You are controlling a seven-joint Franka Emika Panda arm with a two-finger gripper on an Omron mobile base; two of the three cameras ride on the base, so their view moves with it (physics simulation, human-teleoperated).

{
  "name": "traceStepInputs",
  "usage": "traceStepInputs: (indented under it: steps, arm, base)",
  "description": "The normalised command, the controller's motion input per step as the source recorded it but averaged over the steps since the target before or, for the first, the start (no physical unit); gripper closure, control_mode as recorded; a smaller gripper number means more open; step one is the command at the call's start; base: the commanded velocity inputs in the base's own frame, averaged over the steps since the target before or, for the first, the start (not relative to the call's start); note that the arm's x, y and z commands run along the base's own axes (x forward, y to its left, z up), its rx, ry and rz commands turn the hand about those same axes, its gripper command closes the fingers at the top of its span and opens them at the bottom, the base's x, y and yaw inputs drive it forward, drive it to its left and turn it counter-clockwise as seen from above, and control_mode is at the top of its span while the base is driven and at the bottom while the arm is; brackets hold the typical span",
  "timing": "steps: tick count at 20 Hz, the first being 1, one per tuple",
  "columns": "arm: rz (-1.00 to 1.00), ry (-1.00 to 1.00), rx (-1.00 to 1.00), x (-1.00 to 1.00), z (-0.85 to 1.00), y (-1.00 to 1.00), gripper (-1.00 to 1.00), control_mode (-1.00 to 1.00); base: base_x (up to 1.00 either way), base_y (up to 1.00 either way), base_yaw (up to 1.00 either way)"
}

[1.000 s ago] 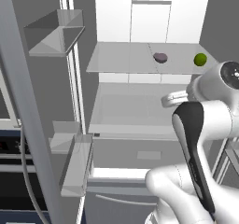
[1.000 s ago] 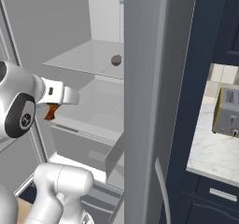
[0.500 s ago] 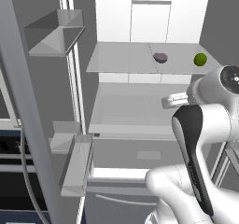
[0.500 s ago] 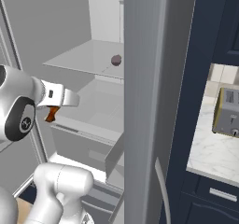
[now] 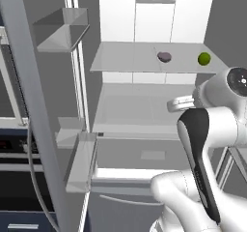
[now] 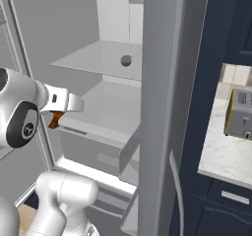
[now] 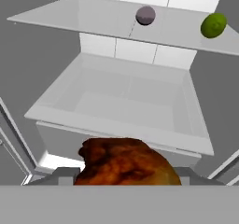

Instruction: Gather the eggplant and lime from the fridge and place them on a tray on the dining counter. Then gather the chicken drumsticks from the fridge and place them on the other tray.

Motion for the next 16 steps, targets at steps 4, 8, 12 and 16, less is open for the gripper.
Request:
traceStepInputs:
  steps: [4, 8, 12, 16]
  arm:
    - [0.0, 0.0, 0.0, 0.0, 0.0, 0.0, 1.0, 1.0]
    - [0.0, 0.0, 0.0, 0.0, 0.0, 0.0, 1.0, 1.0]
    - [0.0, 0.0, 0.0, 0.0, 0.0, 0.0, 1.0, 1.0]
    - [0.0, 0.0, 0.0, 0.0, 0.0, 0.0, 1.0, 1.0]
  base:
    - [-0.91, -0.07, 0.0]
    - [-0.88, -0.14, 0.0]
    - [-0.27, -0.57, 0.0]
    - [-0.29, -0.98, -0.25]
